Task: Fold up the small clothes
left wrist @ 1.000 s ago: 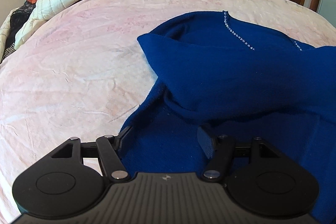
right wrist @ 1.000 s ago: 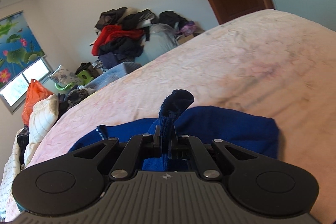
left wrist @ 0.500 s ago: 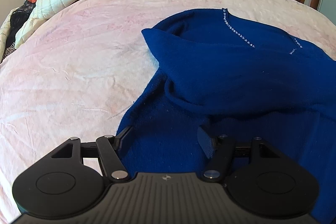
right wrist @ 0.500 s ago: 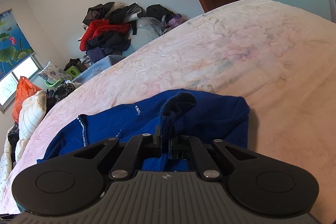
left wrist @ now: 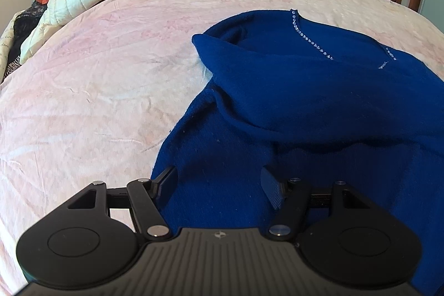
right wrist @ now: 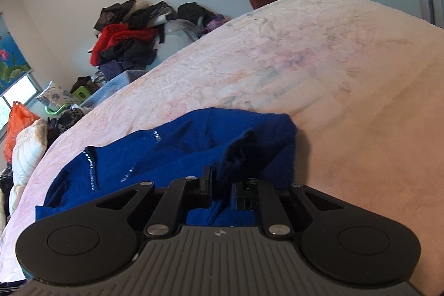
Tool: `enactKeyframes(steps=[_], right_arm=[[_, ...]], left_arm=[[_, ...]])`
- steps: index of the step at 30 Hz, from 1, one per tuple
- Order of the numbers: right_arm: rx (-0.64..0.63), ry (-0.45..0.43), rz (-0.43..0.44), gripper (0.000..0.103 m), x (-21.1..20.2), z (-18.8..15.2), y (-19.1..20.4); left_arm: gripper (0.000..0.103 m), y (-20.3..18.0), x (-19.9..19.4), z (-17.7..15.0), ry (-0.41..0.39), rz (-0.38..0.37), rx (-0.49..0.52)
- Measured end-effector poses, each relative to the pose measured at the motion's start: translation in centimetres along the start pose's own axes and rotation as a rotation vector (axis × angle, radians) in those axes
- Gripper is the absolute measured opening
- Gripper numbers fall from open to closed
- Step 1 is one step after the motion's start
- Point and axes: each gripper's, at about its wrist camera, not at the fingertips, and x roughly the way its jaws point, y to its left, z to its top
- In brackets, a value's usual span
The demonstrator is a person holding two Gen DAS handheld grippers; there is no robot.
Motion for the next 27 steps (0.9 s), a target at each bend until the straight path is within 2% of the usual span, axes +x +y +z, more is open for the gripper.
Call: enactKeyframes(steps=[2,5,7,10,11,12,14,16,18,19,21,23,25,27], right_arm=[[0.004,-0.026,-0.018,0.025,-0.6,0.0,-0.3],[-0.02,-0.147,-0.12,0.029,-2.4,-0.1,0.0],[-0.063,-0.195,-0.115,0.029,-3.0,-0.2,0.8],[-0.165,-0.154,-0.028,0.03,-2.7,-0.5,2.5],[-0.192,-0.108,-0.01,0.038,-2.1,-0.5,3.1],[-0.202,-0.066,-0.002,0.039,-1.3,-0.6,3.3],[-0.21,-0.028,-0.067,0.039,-0.3,-1.0,3.4],[-0.179,-0.042,-0.096,0.039,-0.3,-1.1,2.9],[-0.15,-0.049,-0.07,0.043,-0.9,-1.2,2.7],[-0.168,-0.046,-0.059,0.045,-1.2,-1.5,2.9],[-0.238,-0.018,-0.063,0.058,-1.3,-2.1,3.7],[-0.283,-0.004,-0.107,0.061,-1.0,-2.6,4.0],[-0.269,-0.029,-0.141,0.061,-1.7,-2.8,4.2],[-0.251,-0.06,-0.12,0.068,-2.9,-3.3,4.8]], left_arm=[[0.066,0.0,-0.3,-0.1,0.004,-0.013,-0.004],[0.066,-0.1,-0.9,-0.3,0.001,-0.035,-0.004],[0.066,-0.5,-1.2,-0.3,-0.005,-0.041,0.006],[0.066,-1.3,-1.4,-0.5,-0.011,-0.034,0.027],[0.066,-1.5,-1.4,-0.5,-0.01,-0.034,0.03],[0.066,-1.6,-1.4,-0.6,-0.007,-0.033,0.03],[0.066,-1.7,-1.5,-0.8,-0.005,-0.033,0.03],[0.066,-1.6,-1.6,-0.9,-0.004,-0.031,0.031],[0.066,-1.5,-1.6,-1.0,-0.003,-0.031,0.031],[0.066,-1.5,-1.5,-1.0,0.0,-0.031,0.027],[0.066,-1.4,-1.3,-1.0,0.006,-0.034,0.017],[0.066,-1.5,-1.3,-1.1,0.008,-0.035,0.016],[0.066,-1.5,-1.5,-1.3,0.004,-0.035,0.022],[0.066,-1.4,-1.5,-1.4,0.003,-0.036,0.023]])
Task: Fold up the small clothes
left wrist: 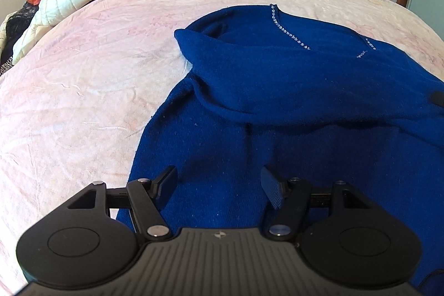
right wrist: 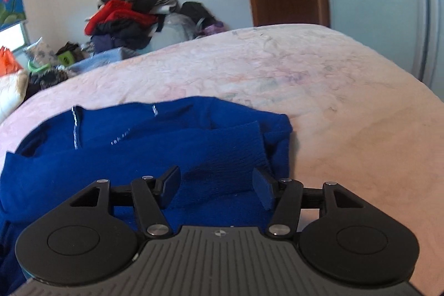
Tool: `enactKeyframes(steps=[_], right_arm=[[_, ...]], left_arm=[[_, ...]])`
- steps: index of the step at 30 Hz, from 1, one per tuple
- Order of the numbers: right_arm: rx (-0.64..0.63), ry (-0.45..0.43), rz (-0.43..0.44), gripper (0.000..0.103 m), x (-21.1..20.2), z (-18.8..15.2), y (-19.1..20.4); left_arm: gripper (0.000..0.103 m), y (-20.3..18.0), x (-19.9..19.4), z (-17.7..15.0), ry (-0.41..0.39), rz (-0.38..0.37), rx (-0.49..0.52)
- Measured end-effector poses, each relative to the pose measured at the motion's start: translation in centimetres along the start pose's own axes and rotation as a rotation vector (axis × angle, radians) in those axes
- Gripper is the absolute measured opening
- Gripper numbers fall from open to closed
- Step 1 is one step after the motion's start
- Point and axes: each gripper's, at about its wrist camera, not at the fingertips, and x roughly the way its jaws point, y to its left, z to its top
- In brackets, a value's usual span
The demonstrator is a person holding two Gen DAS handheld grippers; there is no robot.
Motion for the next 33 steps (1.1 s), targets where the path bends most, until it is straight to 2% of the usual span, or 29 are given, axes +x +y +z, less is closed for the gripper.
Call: enactKeyframes(steps=[5,9,13,17,20,22,24,26,29,31,33], right_arm=[[-0.117,-0.049,0.153,0.082,-3.4,-2.4,3.7],[-0.242,-0.016,0.248,0.083,-5.0,-4.8,6.8],[-0.428,0.056,0.227,0.083,-6.4,-7.5,8.9],[-0.563,0.109,0.245,0.084,-10.1,-9.2,8.1],[-0.642,0.089,0.16,0.085,-12.7,-10.2,6.0],[-0.572,0.099,0.159,0.085,-13.9,-10.1,3.6],[-0.403,0.146,0.192,0.082,-14.3,-9.5,0.8],[-0.207,0.178,0.236,0.078,-14.4,-9.2,-1.8],[-0.043,0.195,0.334,0.072,-14.7,-9.0,-3.3],[0.015,0.248,0.44,0.063,-14.5,-9.0,-3.2],[0.058,0.29,0.514,0.048,-13.7,-9.3,-2.8]], left_arm=[[0.066,0.5,-0.5,-0.3,-0.008,0.0,-0.021],[0.066,1.0,-1.7,-1.1,-0.025,-0.006,-0.034],[0.066,1.2,-2.9,-1.8,-0.036,-0.026,-0.013],[0.067,1.6,-3.8,-2.9,-0.042,-0.042,0.017],[0.071,2.4,-4.0,-3.8,-0.036,-0.061,0.033],[0.071,3.5,-4.1,-4.3,-0.046,-0.073,0.038],[0.071,5.0,-3.9,-4.6,-0.066,-0.055,0.035],[0.071,6.7,-3.6,-4.6,-0.081,-0.017,0.019],[0.071,9.7,-2.7,-4.7,-0.076,0.005,-0.021],[0.071,11.2,-1.8,-5.0,-0.057,-0.003,-0.053],[0.071,12.4,-0.9,-5.4,-0.032,-0.051,-0.092]])
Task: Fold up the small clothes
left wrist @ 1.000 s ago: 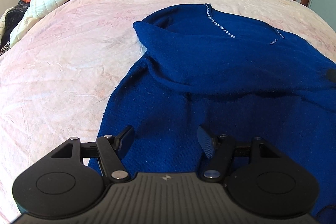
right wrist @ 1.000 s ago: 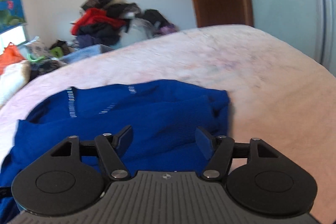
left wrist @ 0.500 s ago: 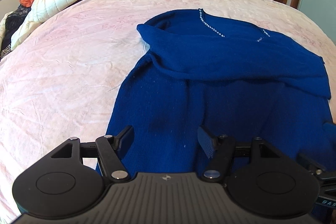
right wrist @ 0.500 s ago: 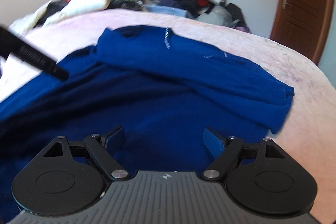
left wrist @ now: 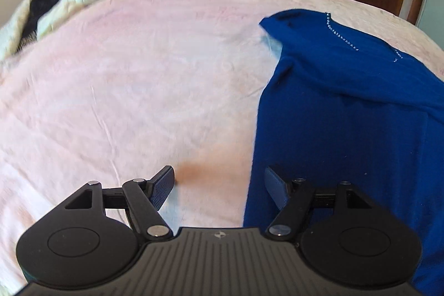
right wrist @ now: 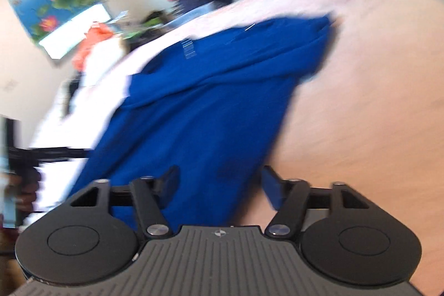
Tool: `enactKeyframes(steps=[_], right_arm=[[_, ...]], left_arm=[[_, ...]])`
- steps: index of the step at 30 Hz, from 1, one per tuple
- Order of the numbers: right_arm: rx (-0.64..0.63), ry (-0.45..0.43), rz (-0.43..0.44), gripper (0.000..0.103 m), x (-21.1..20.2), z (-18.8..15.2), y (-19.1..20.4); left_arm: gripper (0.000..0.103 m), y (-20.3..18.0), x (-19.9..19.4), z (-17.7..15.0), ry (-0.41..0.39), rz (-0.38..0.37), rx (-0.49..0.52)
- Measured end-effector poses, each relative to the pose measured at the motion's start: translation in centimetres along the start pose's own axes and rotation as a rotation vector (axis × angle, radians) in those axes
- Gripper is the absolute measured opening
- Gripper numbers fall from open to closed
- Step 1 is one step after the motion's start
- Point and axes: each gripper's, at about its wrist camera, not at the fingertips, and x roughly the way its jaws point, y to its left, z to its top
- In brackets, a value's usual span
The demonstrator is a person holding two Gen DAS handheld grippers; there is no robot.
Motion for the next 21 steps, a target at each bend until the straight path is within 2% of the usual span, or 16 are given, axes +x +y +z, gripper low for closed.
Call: enactKeyframes(steps=[1,3,4,7,9,10,11,16,19,21], right_arm=[[0.005,-0.006,0.002,0.044,0.3,-0.2,0.1],[0.029,-0.021,-0.028,0.014,0.8,0.0,-0.1],[0.058,-0.032,-0.046,0.007,0.8,0.1,-0.5],[0.096,-0.069,-0.049,0.007,0.5,0.0,-0.7],[0.067,-0.093,-0.082,0.007,0.2,-0.3,0.1],[0.064,-0.106,-0.087,0.007,-0.1,-0.4,0.2],[0.061,-0.121,-0.096,0.007,-0.4,-0.4,0.2],[0.044,-0.179,-0.142,0.006,-1.7,0.3,0.3],[0.018,-0.21,-0.178,0.006,-1.0,2.3,0.1],[-0.027,-0.224,-0.23,0.006,-0.2,4.0,-0.5]], left_arm=[[0.073,0.4,0.1,-0.2,-0.014,-0.017,-0.018],[0.073,0.2,0.0,-0.5,-0.04,-0.035,0.006],[0.072,-0.2,0.0,-0.5,-0.047,-0.062,0.03],[0.069,-1.5,-0.1,-0.6,-0.058,-0.124,0.084],[0.03,-2.4,-0.1,-0.7,-0.071,-0.159,0.116],[0.022,-2.7,0.0,-0.6,-0.073,-0.169,0.122],[0.006,-3.1,0.1,-0.4,-0.07,-0.177,0.124],[0.004,-4.5,0.1,1.2,-0.095,-0.205,0.119],[0.004,-5.4,-0.3,2.7,-0.159,-0.223,0.092],[0.004,-5.8,0.4,3.7,-0.182,-0.204,0.062]])
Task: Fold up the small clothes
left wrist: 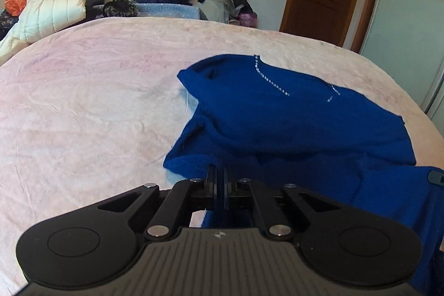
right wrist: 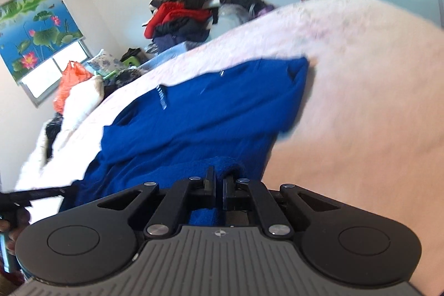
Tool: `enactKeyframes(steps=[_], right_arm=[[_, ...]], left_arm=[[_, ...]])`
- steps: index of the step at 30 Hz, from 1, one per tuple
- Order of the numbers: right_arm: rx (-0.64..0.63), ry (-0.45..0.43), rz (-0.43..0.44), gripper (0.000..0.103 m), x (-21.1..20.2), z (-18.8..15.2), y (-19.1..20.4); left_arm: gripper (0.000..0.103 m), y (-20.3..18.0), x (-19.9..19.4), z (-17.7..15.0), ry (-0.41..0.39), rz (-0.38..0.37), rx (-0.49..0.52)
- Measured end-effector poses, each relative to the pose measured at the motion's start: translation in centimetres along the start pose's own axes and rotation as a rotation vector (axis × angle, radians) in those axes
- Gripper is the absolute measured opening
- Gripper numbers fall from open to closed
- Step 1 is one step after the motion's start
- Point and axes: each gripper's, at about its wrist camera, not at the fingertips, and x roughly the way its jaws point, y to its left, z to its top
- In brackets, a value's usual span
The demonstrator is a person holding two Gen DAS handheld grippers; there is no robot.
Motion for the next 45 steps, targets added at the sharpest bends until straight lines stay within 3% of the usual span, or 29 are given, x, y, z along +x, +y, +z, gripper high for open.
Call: enactKeyframes(steps=[2,3,5,6,8,12,16,20,23,25,26,30,32,34,35,36,37,39,42,45], right_arm=[[-0.024,0.0,-0.047,0.007,1.2,0.7,-0.3],[-0.018,0.014,-0.063,0.018,1.8,0.9,-0.6],[0.019,0.03,-0.08,0.025,1.8,0.8,-1.3],[0.047,0.04,-0.073,0.039,1.6,0.6,-1.8],[0.09,0.045,-0.044,0.054,0.9,0.1,-2.5],[0.149,0.099,0.04,0.055,-1.1,-1.9,-3.6],[0.161,0.175,0.144,0.055,-3.3,-3.7,-3.8],[0.056,0.34,0.316,0.061,-5.7,-5.1,-3.2],[-0.018,0.385,0.34,0.063,-7.4,-5.7,-2.5],[-0.022,0.386,0.356,0.065,-7.7,-6.1,-2.1],[0.002,0.377,0.367,0.066,-7.4,-6.2,-2.0],[0.14,0.359,0.453,0.064,-5.4,-7.1,-1.9],[0.165,0.348,0.459,0.06,-4.8,-7.3,-1.4],[0.18,0.345,0.436,0.05,-4.2,-7.5,-1.1],[0.193,0.349,0.418,0.038,-4.0,-7.6,-1.1],[0.205,0.351,0.401,0.023,-3.9,-7.7,-1.2],[0.216,0.352,0.378,0.016,-3.8,-7.8,-1.5],[0.232,0.337,0.377,0.005,-4.1,-8.0,-1.8],[0.168,0.302,0.332,0.006,-5.3,-7.2,-1.2],[0.144,0.251,0.313,0.006,-7.3,-5.8,-1.5]], left_arm=[[0.004,-0.1,1.4,0.4,0.043,0.046,-0.008],[0.005,-0.1,2.0,0.4,0.073,0.063,-0.009],[0.005,0.0,2.0,0.0,0.09,0.067,-0.016],[0.005,0.1,1.6,-0.3,0.089,0.067,-0.015],[0.005,0.4,0.7,-0.8,0.091,0.073,-0.005],[0.006,1.7,-1.4,-1.7,0.098,0.058,-0.022],[0.006,3.1,-2.8,-3.3,0.154,-0.005,-0.068],[0.006,3.5,-4.1,-5.2,0.192,-0.022,-0.051],[0.008,3.8,-5.4,-6.5,0.2,-0.052,-0.03],[0.014,4.1,-6.1,-7.2,0.212,-0.09,-0.024],[0.023,4.2,-6.6,-7.6,0.214,-0.118,-0.026],[0.062,4.5,-7.9,-8.8,0.221,-0.234,-0.02],[0.065,4.2,-8.4,-9.4,0.219,-0.263,0.004],[0.064,3.5,-8.9,-10.1,0.205,-0.261,0.064],[0.064,3.2,-9.1,-10.4,0.201,-0.263,0.087],[0.058,2.9,-9.2,-10.5,0.2,-0.269,0.097],[0.047,2.7,-9.3,-10.6,0.203,-0.276,0.101],[0.017,2.5,-9.2,-10.4,0.213,-0.27,0.091],[0.011,2.3,-9.8,-9.9,0.208,-0.31,0.049],[0.011,1.2,-11.3,-9.5,0.161,-0.382,0.082]])
